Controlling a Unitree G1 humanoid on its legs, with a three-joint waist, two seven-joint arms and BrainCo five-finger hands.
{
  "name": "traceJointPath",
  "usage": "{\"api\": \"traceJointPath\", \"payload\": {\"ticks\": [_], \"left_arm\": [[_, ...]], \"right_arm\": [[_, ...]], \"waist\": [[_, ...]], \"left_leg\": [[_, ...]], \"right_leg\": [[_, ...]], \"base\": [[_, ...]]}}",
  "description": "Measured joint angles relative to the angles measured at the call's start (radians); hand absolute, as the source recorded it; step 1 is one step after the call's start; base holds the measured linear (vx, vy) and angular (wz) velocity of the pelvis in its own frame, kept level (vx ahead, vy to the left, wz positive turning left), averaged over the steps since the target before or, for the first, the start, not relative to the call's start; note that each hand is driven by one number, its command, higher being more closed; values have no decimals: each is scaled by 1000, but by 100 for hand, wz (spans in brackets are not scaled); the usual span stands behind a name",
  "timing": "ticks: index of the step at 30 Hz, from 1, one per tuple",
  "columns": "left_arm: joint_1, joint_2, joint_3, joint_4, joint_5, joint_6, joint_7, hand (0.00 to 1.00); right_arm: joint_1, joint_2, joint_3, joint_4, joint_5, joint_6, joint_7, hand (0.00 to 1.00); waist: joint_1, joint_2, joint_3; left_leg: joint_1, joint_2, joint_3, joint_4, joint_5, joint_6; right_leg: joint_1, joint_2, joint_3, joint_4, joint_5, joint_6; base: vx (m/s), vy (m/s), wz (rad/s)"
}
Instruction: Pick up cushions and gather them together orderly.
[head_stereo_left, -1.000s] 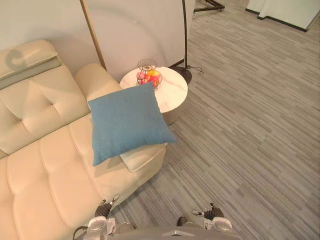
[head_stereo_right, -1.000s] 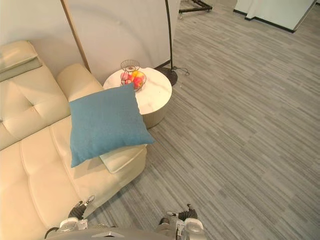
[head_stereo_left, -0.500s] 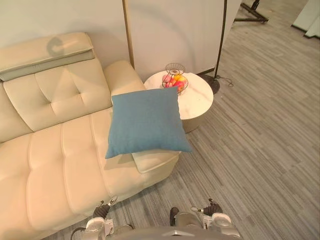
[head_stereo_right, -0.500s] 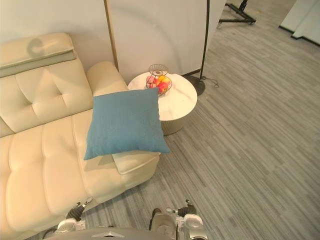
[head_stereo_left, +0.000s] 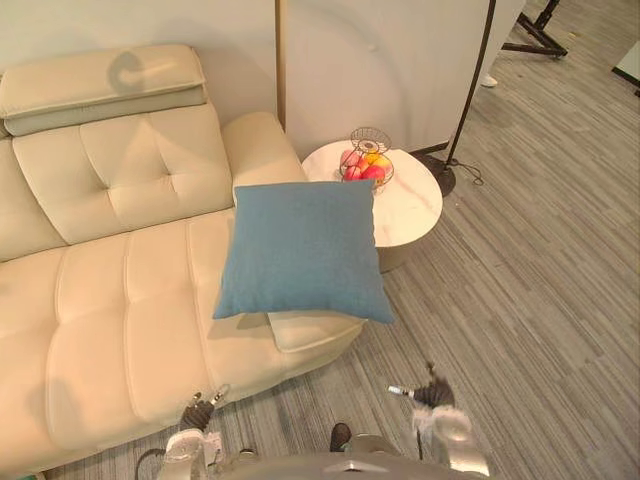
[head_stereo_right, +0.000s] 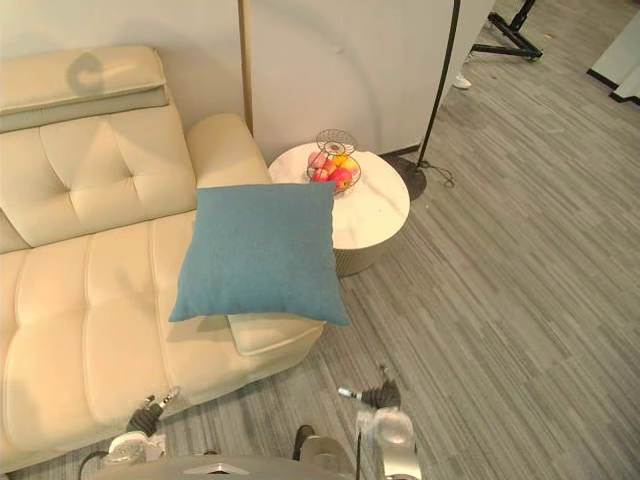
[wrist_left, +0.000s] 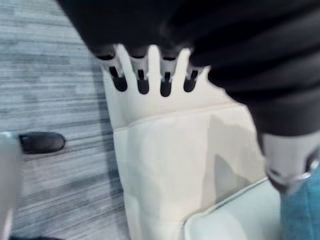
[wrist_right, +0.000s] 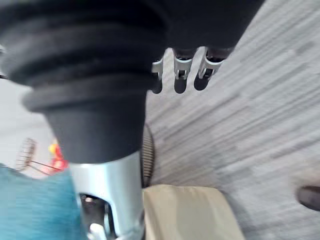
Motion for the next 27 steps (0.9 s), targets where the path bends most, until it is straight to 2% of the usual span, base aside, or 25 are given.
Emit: {"api": "traceJointPath", "payload": {"ticks": [2, 6, 11, 15, 22, 27], "left_arm": [[2, 23, 18, -48, 0, 0, 6, 0], [2, 73, 51, -82, 3, -1, 5, 0], [-9, 151, 150, -137, 3, -1, 7, 0], [-14, 190, 165, -213, 1, -2, 24, 0], [-65, 191, 142, -332, -5, -9, 34, 0], [-181, 207, 31, -329, -28, -20, 50, 0]], "right_arm": [[-6, -25, -40, -85, -6, -3, -5, 0], [-34, -86, -72, -127, -3, -7, -9, 0], [-66, -150, -92, -222, 68, -20, -2, 0], [-120, -189, -83, -283, 107, -41, 3, 0], [-222, -223, 48, -282, 186, -54, 7, 0], [-351, -222, 158, -237, 252, -57, 9, 0]], "waist": [[-2, 5, -4], [-9, 10, -15], [-12, 10, -18], [-9, 12, -35], [3, 12, -36], [19, 9, -26]], "left_leg": [[3, 0, 2, 0, 1, -1], [3, -1, 2, 0, 2, -2], [-13, 0, 1, -6, 22, 0], [-16, -4, -5, -36, 53, 1], [-38, -6, -9, -55, 84, 0], [-102, -8, -30, -71, 123, 0]], "right_leg": [[22, 3, -1, -39, 22, -1], [45, 5, -1, -76, 47, 1], [45, 9, 5, -124, 94, -4], [46, 14, 4, -159, 127, -10], [43, 16, -3, -204, 164, -13], [-17, 15, -11, -209, 197, -22]], "base": [[0, 0, 0], [-36, 6, -1], [-86, -12, -3], [-113, -24, 1], [-91, -25, 3], [-64, -20, 7]]}}
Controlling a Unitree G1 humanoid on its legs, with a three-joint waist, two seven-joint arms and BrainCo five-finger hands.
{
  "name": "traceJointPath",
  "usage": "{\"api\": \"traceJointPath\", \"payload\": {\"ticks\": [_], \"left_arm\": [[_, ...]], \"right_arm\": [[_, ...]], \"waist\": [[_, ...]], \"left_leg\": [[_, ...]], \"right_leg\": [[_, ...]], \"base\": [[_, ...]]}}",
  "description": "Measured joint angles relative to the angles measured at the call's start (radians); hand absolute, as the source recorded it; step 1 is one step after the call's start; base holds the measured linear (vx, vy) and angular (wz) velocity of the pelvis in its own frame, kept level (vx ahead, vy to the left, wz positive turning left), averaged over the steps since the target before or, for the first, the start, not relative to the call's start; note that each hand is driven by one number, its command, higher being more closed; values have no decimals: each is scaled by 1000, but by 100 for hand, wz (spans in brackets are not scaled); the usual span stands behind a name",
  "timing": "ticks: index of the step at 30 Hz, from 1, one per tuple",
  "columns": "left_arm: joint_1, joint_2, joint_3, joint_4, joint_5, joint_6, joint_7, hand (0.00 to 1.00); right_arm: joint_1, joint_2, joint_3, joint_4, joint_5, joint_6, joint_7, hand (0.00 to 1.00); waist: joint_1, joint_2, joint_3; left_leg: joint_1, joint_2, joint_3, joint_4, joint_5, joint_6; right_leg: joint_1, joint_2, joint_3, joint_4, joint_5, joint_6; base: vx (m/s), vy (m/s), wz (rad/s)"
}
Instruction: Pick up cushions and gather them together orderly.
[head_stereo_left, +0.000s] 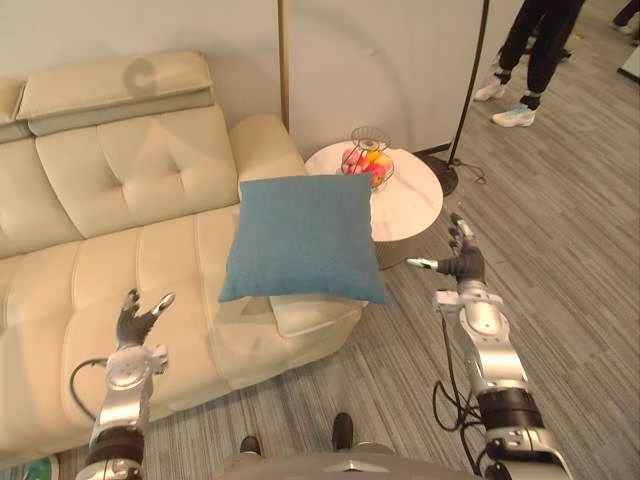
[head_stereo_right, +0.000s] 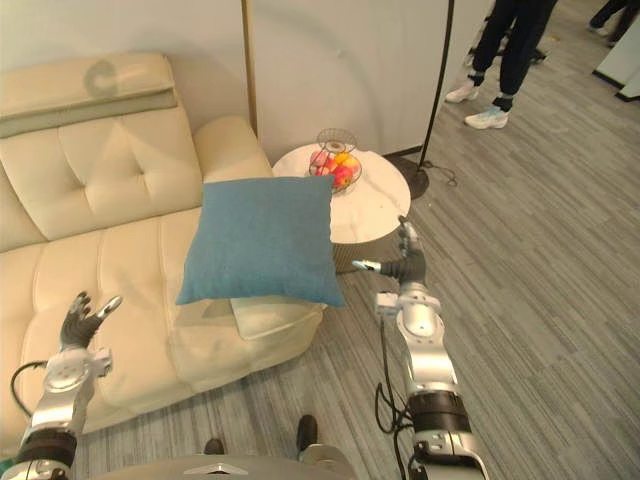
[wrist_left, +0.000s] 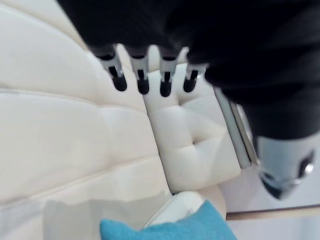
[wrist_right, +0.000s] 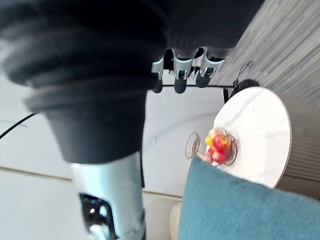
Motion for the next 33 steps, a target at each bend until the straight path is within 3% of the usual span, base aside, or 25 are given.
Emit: {"api": "traceJointPath", "payload": {"ticks": [6, 20, 33], "left_arm": [[-206, 1, -119, 19, -11, -2, 19, 0], [-569, 95, -159, 207, -20, -9, 80, 0], [-640, 137, -147, 235, -32, -9, 109, 0]], "right_arm": [[-228, 5, 73, 172, 49, -5, -18, 0], [-570, -40, 67, 481, 109, 17, -90, 0], [-599, -48, 15, 525, 168, 29, -134, 0]], "waist": [[24, -4, 78], [28, 19, 222], [23, 35, 280]], "left_leg": [[-92, -2, -15, 2, 34, 0], [-237, -18, -34, 22, 83, 7], [-253, -18, -37, 18, 98, 6]], "right_leg": [[-88, -7, -21, 30, 14, -11], [-257, -27, -24, 119, 11, -21], [-306, -33, -18, 193, -18, -30]], "base": [[-70, 5, 13], [-36, 34, 5], [-1, 2, 0]]}}
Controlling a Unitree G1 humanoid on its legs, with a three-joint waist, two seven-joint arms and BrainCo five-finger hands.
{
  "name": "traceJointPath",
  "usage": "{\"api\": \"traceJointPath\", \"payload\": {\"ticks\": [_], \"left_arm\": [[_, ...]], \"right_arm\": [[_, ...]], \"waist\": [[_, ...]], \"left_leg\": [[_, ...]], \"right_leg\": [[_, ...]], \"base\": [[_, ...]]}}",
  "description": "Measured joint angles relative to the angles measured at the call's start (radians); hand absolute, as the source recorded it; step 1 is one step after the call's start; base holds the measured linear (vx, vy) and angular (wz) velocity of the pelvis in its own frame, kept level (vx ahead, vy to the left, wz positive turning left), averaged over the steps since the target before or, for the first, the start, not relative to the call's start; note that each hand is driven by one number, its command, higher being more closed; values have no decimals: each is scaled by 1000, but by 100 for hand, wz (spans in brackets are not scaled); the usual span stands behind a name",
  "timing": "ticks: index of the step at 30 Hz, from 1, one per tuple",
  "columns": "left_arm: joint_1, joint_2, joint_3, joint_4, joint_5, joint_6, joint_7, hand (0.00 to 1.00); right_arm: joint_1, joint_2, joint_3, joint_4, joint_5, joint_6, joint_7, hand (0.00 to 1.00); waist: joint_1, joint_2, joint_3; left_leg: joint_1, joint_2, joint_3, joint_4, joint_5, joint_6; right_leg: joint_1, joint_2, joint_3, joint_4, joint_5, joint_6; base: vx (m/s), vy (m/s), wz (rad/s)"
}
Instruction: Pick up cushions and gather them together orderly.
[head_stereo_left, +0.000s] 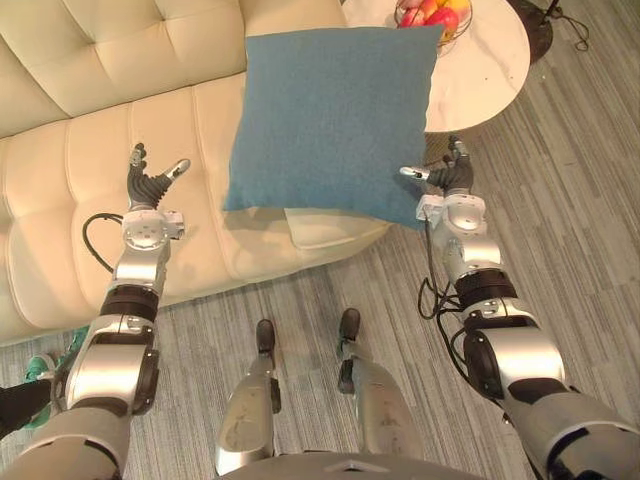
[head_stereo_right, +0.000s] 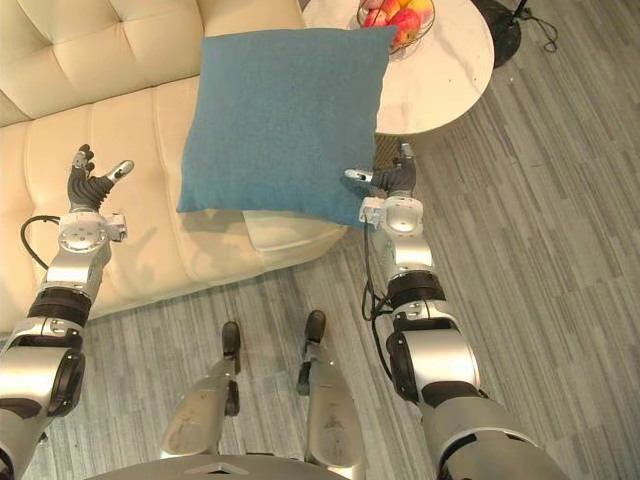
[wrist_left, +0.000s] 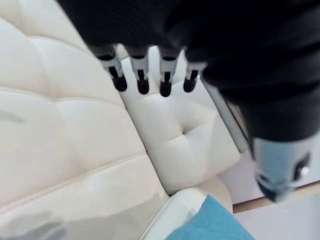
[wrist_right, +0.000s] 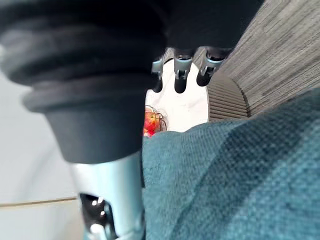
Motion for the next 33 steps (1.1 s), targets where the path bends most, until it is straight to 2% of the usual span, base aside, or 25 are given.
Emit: {"api": "traceJointPath", "payload": {"ticks": [7, 13, 18, 22, 28, 32, 33], "left_arm": [[-34, 0, -10, 2, 2, 0, -5, 0], [-47, 0, -60, 25, 3, 0, -9, 0], [-69, -11, -94, 80, 23, 6, -22, 0], [-99, -13, -122, 98, 25, 10, -24, 0], [-160, -37, -138, 123, 26, 10, -25, 0], [-193, -80, -173, 159, 26, 16, -25, 0], [-197, -97, -173, 159, 26, 23, -25, 100]], "right_arm": [[-5, 16, 30, 32, -2, 5, 6, 0], [-17, 21, 95, 31, -7, 5, 10, 0], [-30, 55, 135, 28, -44, 5, 25, 0], [-37, 56, 162, 26, -82, 5, 29, 0], [-65, 61, 176, 17, -84, 5, 28, 0], [-62, 83, 178, -21, -96, 6, 23, 0], [-61, 90, 178, -25, -104, 6, 19, 0]], "waist": [[-4, 1, 25], [-9, 0, 31], [-24, -2, 58], [-24, -5, 64], [-27, -6, 78], [-33, -7, 79], [-35, -8, 79]], "left_leg": [[-5, 0, 3, -3, 5, -1], [-14, 0, 6, -16, 12, -1], [-19, 1, 9, -15, 12, -1], [-49, 1, 14, -15, 14, -2], [-90, 6, 23, -15, 18, -7], [-113, 13, 29, -15, 19, -9], [-114, 15, 32, -15, 17, -9]], "right_leg": [[-12, 0, 4, 8, -1, -1], [-29, 0, 6, 10, -1, -2], [-36, 1, 9, 11, 0, -2], [-71, 2, 15, 15, 1, -4], [-120, 2, 22, 22, 3, -6], [-144, 4, 23, 24, 3, -7], [-145, 4, 23, 24, 3, -7]], "base": [[0, 0, 0], [0, 0, 0], [0, 0, 0], [20, -8, -3], [28, -9, -4], [19, -11, -2], [28, -14, -4]]}}
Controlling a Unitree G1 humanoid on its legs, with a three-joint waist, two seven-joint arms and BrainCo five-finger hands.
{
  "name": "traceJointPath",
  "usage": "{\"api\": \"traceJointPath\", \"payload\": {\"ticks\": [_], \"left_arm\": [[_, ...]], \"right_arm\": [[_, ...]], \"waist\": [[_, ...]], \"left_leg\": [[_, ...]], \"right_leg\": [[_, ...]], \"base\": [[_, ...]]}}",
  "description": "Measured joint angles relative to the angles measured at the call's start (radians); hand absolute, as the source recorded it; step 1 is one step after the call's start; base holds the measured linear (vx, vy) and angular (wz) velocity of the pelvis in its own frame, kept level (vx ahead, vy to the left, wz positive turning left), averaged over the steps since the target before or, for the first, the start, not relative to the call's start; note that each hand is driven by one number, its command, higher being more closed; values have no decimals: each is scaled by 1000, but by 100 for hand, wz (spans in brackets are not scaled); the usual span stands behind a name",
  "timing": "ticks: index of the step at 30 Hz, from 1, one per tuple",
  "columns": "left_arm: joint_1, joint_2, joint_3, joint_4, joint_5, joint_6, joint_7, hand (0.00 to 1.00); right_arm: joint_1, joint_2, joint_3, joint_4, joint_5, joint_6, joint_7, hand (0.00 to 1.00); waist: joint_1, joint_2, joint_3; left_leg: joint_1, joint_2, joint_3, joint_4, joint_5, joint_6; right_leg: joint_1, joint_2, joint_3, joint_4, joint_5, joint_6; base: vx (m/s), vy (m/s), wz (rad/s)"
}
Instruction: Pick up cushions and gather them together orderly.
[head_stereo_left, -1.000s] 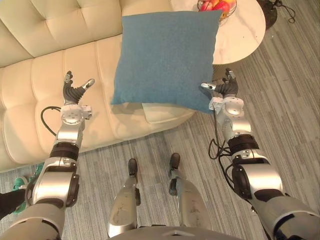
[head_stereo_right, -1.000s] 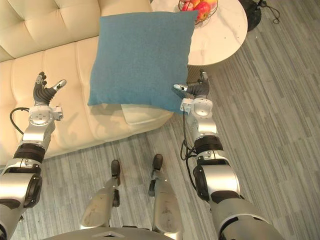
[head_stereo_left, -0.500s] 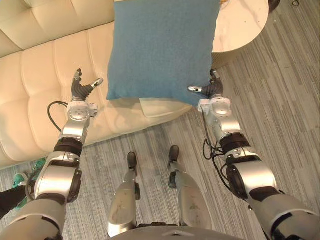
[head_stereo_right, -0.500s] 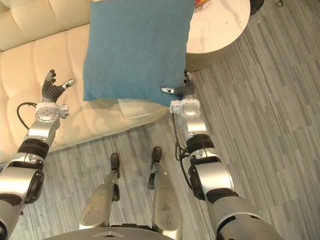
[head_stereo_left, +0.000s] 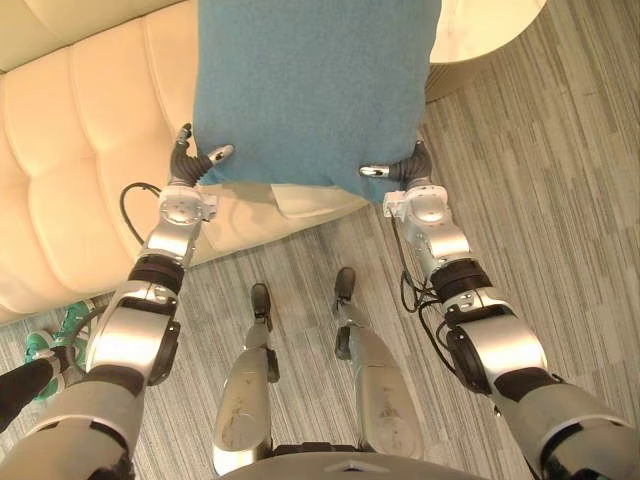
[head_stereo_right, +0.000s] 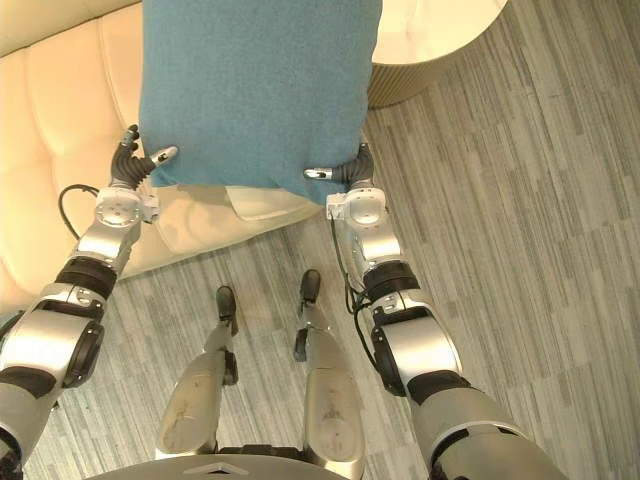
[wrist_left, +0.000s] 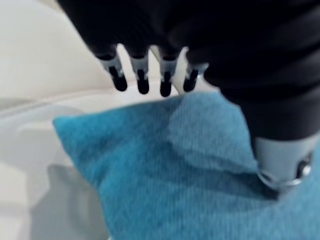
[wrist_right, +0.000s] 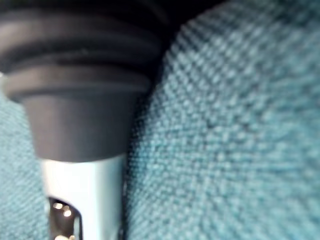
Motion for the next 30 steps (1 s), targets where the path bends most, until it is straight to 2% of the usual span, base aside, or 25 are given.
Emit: {"api": "traceJointPath", "payload": {"ticks": [2, 3, 6, 12, 14, 24, 30], "left_arm": [[-14, -18, 0, 0, 0, 8, 2, 100], [-35, -22, -1, 0, 0, 9, 3, 100], [-63, -21, 3, 0, 0, 12, 4, 100], [-87, -31, 3, -1, -1, 28, 4, 100], [-97, -28, 4, -7, -1, 29, 4, 100], [-99, 11, -3, -122, -74, 25, 8, 100], [-89, 11, -31, -178, -122, 16, 9, 100]], "right_arm": [[8, 6, 1, -31, -8, 3, -3, 0], [8, 6, 2, -71, -11, 2, -6, 100], [7, 6, 20, -116, -17, 1, -24, 100], [8, 5, 38, -163, -20, 21, -43, 100], [8, 6, 40, -190, -20, 25, -45, 100], [-17, 1, 64, -232, -17, 15, -64, 100], [-13, 1, 68, -231, -17, 14, -64, 100]], "waist": [[0, -1, 0], [1, -1, 0], [3, -2, 1], [1, -4, 1], [1, -4, 1], [0, -7, -1], [6, -7, -1]], "left_leg": [[-9, 4, 7, 2, -7, -2], [-40, 9, 28, 16, -22, -1], [-81, 29, 91, 35, -9, -1], [-103, 39, 116, 54, -23, 0], [-109, 57, 169, 55, -23, 1], [-107, 66, 174, 70, -1, -1], [-61, 64, 173, 67, 1, 0]], "right_leg": [[-8, 0, 2, 1, 0, 0], [-35, -1, 3, 3, 2, -2], [-72, 0, 0, 4, 9, -7], [-83, 2, 5, -7, 19, -7], [-83, 7, 1, -25, 30, -8], [-81, 14, -2, -37, 44, -13], [-33, 14, -3, -43, 44, -13]], "base": [[10, -8, -3], [0, 0, 0], [0, 0, 0], [17, -2, -3], [21, -21, 4], [35, -15, 0], [50, -4, 0]]}}
